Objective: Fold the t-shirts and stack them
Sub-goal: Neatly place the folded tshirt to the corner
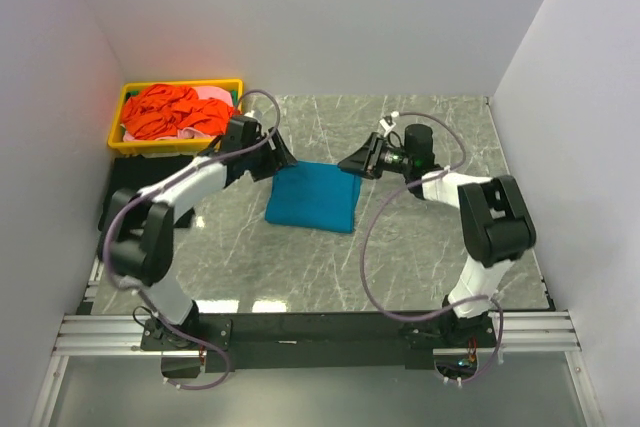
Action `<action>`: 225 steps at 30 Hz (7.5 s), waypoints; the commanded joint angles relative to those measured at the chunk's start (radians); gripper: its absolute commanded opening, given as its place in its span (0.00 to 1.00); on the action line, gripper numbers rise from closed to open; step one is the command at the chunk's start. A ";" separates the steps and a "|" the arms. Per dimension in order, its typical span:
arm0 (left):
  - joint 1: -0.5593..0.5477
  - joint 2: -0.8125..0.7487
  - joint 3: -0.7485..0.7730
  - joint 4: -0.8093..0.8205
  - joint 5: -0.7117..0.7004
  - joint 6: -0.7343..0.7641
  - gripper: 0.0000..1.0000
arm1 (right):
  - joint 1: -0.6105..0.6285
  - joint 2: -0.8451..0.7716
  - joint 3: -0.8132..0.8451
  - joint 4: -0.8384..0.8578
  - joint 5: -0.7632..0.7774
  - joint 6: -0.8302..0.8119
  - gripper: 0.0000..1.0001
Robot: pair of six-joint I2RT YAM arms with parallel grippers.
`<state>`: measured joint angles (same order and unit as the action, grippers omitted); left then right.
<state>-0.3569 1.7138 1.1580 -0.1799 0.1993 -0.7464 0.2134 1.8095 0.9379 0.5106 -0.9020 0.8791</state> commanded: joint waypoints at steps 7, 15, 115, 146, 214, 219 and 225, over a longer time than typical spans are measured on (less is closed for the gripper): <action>-0.080 -0.191 -0.358 0.158 -0.073 -0.172 0.36 | 0.188 -0.027 -0.166 0.184 0.034 0.063 0.36; -0.065 -0.100 -0.512 0.224 -0.112 -0.303 0.15 | 0.161 0.206 -0.274 0.315 0.037 0.113 0.34; 0.297 -0.749 -0.417 -0.207 -0.460 0.099 1.00 | 0.897 0.447 0.820 -1.024 1.273 -0.749 0.54; 0.257 -0.522 -0.501 0.028 0.000 -0.128 0.99 | 0.825 0.024 0.290 -0.575 1.037 -0.651 0.00; 0.081 -0.151 -0.020 -0.328 -0.840 0.436 0.01 | 0.613 -0.348 -0.289 -0.107 1.132 -0.425 0.88; 0.130 -0.161 -0.004 -0.339 -0.975 0.511 0.01 | 0.567 -0.325 -0.292 -0.106 1.098 -0.371 0.88; 0.185 -0.154 -0.014 -0.291 -1.103 0.627 0.01 | 0.524 -0.305 -0.326 -0.063 1.075 -0.324 0.87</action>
<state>-0.1986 1.5917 1.1133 -0.4965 -0.7723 -0.2150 0.7582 1.5074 0.6300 0.3656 0.1688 0.5083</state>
